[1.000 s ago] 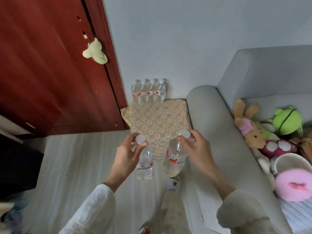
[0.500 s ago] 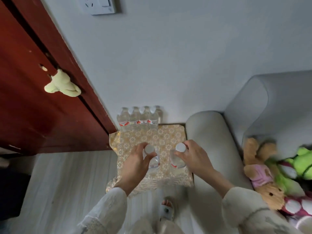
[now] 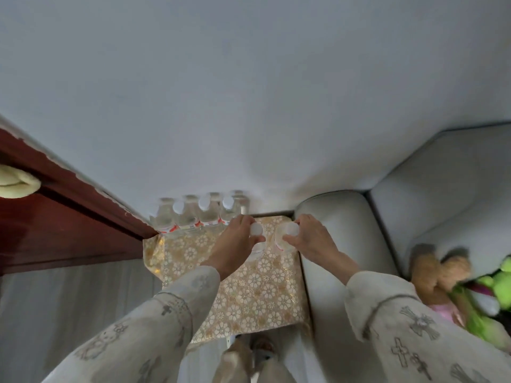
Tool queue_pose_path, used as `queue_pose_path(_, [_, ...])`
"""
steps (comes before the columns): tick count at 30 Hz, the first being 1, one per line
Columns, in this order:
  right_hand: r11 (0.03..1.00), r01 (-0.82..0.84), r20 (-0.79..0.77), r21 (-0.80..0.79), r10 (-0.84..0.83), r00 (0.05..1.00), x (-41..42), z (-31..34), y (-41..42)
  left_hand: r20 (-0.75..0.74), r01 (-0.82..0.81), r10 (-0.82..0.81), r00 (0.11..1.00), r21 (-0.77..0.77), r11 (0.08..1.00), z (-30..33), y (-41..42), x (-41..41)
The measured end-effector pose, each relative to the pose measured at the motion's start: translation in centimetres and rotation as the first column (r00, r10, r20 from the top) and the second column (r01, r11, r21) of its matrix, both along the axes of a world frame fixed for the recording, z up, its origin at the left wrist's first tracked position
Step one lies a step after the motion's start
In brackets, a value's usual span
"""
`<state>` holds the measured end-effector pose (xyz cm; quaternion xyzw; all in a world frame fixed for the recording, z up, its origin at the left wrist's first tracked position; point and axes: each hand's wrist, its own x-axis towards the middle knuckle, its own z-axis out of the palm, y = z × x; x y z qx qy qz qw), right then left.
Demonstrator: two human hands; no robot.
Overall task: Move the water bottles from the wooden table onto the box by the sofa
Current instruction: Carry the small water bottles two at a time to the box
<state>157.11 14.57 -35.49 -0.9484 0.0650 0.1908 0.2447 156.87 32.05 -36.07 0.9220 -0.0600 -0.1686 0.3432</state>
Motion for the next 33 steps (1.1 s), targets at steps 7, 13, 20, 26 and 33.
queue_pose_path(7, [0.978, 0.177, -0.051, 0.106, -0.173, 0.984, 4.3, -4.5, 0.1, -0.087, -0.024, 0.026, 0.996, 0.024, 0.999, -3.6, -1.8, 4.7])
queue_pose_path(13, [0.961, 0.194, -0.05, 0.198, -0.187, 0.981, 7.2, -6.8, -0.2, -0.098, -0.189, 0.193, 0.976, 0.047, 0.981, -6.3, -2.8, 8.2])
queue_pose_path(20, [0.955, 0.142, -0.044, 0.262, -0.135, 0.99, 10.0, -8.7, 0.3, -0.081, -0.303, 0.31, 0.947, 0.09, 0.949, -7.6, -3.7, 10.5])
queue_pose_path(26, [0.944, 0.131, -0.068, 0.302, -0.116, 0.991, 11.2, -9.3, 0.4, -0.053, -0.391, 0.394, 0.918, 0.059, 0.919, -8.0, -4.1, 10.3])
queue_pose_path(33, [0.867, 0.212, -0.219, 0.45, -0.123, 0.968, 9.7, -7.5, 0.1, -0.122, -0.468, 0.46, 0.88, -0.05, 0.882, -5.6, -4.1, 7.8])
